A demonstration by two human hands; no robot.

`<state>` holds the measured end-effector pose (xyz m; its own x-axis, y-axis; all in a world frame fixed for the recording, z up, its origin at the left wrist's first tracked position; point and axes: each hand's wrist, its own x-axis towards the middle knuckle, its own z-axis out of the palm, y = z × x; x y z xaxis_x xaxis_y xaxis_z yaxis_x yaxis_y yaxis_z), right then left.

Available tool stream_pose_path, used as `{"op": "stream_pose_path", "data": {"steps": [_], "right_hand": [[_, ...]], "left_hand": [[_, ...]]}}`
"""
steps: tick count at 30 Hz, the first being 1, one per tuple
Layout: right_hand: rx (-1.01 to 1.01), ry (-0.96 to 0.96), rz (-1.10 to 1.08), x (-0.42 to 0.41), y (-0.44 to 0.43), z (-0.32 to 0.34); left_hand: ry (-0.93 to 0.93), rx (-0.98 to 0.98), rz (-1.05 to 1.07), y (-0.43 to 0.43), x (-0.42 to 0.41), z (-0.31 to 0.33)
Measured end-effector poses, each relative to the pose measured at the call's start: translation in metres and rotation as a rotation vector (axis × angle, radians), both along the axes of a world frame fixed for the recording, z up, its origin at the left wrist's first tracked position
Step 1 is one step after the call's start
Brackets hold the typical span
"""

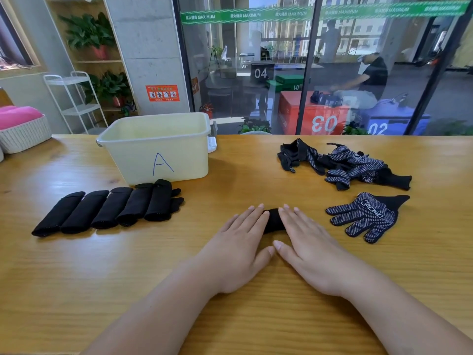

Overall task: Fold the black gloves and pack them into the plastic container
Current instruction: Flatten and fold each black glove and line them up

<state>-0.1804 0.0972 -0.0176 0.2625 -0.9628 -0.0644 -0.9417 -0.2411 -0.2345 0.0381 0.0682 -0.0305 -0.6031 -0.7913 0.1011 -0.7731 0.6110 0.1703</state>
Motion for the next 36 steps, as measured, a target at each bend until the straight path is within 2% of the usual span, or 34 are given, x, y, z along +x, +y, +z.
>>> {"op": "stream_pose_path", "data": {"steps": [3,7,10,16,26,36], "right_hand": [[-0.033,0.022,-0.009,0.0,-0.001,-0.003],[-0.175,-0.011,0.069,0.0,-0.004,-0.001],[-0.15,-0.058,0.102,-0.002,-0.007,-0.003],[-0.327,-0.108,0.068,-0.004,-0.019,0.007],[-0.286,-0.146,0.093,0.044,-0.04,0.01],[-0.288,-0.153,0.044,0.12,-0.082,0.002]], "left_hand": [[-0.017,-0.016,0.002,-0.003,-0.002,-0.002],[-0.009,-0.012,-0.007,-0.007,0.0,-0.004],[0.04,-0.033,-0.004,-0.01,0.0,-0.005],[0.15,-0.043,0.063,-0.018,0.016,-0.001],[0.259,-0.141,0.204,-0.033,0.056,0.005],[0.243,-0.357,0.467,-0.044,0.119,0.003]]}}
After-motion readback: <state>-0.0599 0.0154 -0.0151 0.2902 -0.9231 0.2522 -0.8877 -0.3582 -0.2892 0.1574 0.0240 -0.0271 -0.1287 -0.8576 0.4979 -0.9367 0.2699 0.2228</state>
